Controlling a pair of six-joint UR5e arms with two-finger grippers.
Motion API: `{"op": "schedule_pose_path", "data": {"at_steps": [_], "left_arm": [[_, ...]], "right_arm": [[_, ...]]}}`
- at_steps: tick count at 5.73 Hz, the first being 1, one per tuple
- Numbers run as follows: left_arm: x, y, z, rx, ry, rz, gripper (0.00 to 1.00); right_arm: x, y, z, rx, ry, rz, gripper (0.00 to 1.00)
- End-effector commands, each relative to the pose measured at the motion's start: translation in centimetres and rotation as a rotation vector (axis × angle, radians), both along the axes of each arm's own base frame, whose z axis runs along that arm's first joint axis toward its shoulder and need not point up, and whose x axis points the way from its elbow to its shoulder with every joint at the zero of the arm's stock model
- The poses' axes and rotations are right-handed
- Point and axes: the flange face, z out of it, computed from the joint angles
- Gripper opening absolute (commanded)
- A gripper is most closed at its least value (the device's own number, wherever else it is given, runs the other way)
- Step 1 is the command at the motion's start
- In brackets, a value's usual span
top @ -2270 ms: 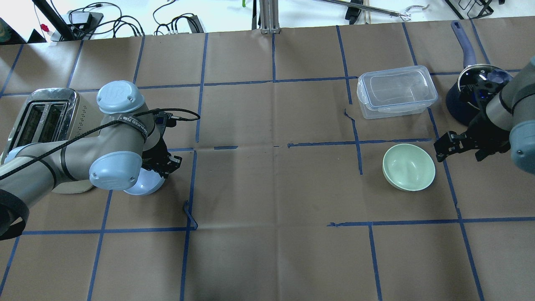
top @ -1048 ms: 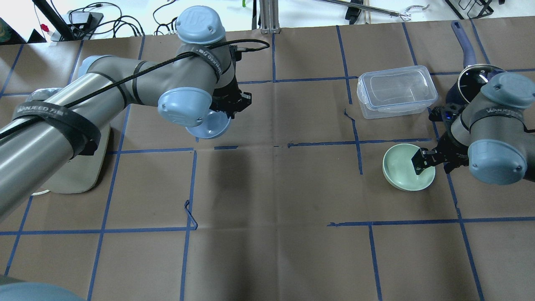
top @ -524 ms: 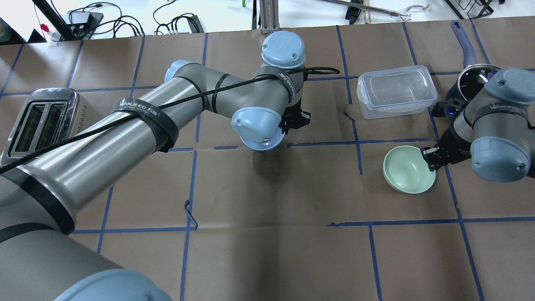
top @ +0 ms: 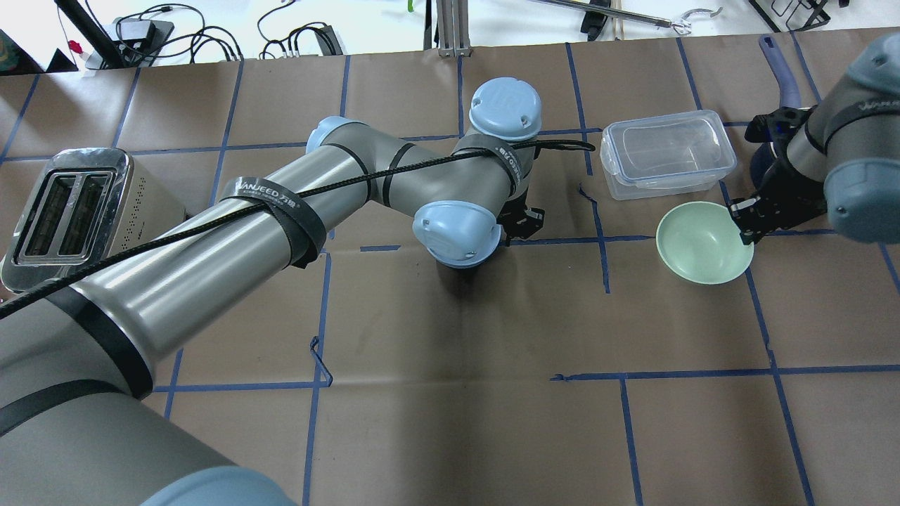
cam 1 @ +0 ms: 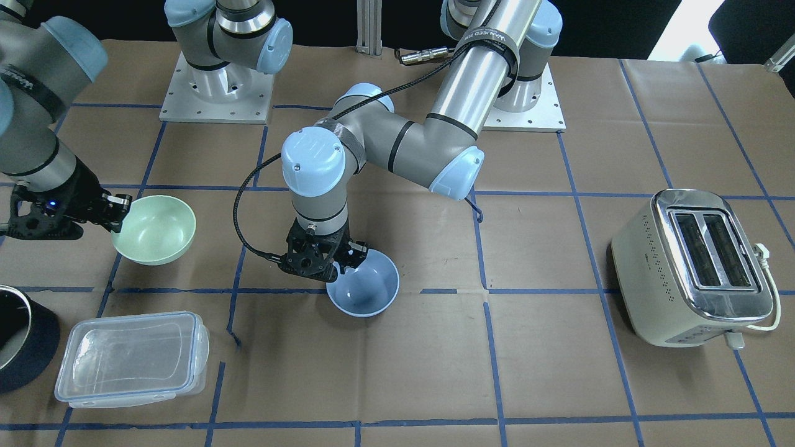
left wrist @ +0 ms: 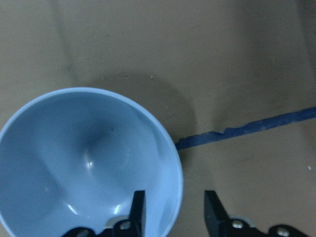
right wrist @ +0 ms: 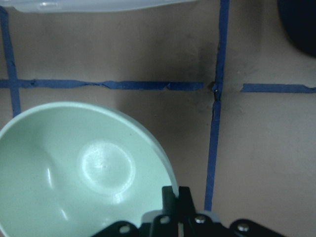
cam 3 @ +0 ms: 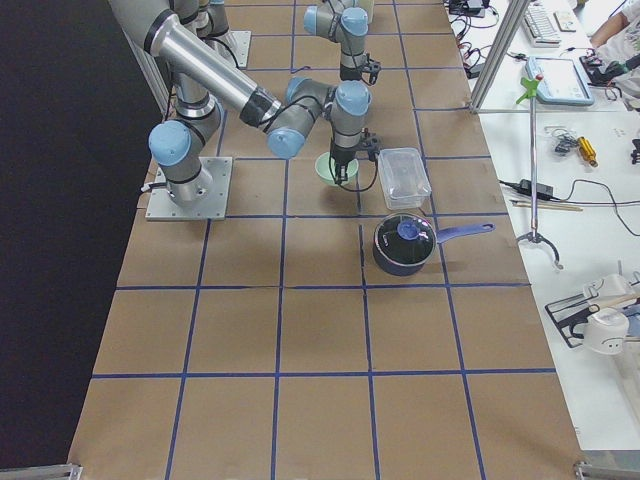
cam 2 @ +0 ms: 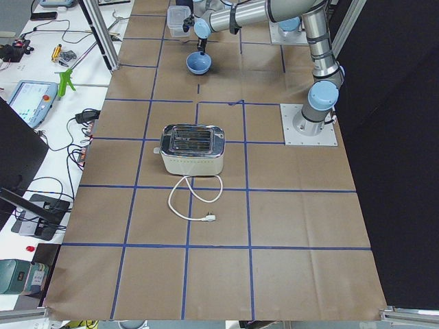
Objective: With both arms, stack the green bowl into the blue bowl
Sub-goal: 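Set blue bowl at table center with left gripper while right lifts green bowl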
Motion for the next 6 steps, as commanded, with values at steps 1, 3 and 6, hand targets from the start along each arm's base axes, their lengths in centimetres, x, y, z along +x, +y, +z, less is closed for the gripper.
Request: {"op": "schedule_pose_path", "data": {"at_steps": [1, 3, 6], "left_arm": [[1.1, -0.1, 5.5, -0.052, 0.034, 0.014, 0.99], [11.3, 0.5, 15.7, 0.028, 0.019, 0.025, 0.98], [25.6, 3.8, 24.4, 0.086, 0.014, 0.119, 0.98]], "right_arm": [[0.0, -1.1, 9.8, 0.049, -0.013, -0.002, 0.08], [0.2, -1.1, 15.3, 0.056, -0.016, -0.009, 0.08], [13.4, -4.8, 11.1, 0.039, 0.014, -0.052, 0.08]]}}
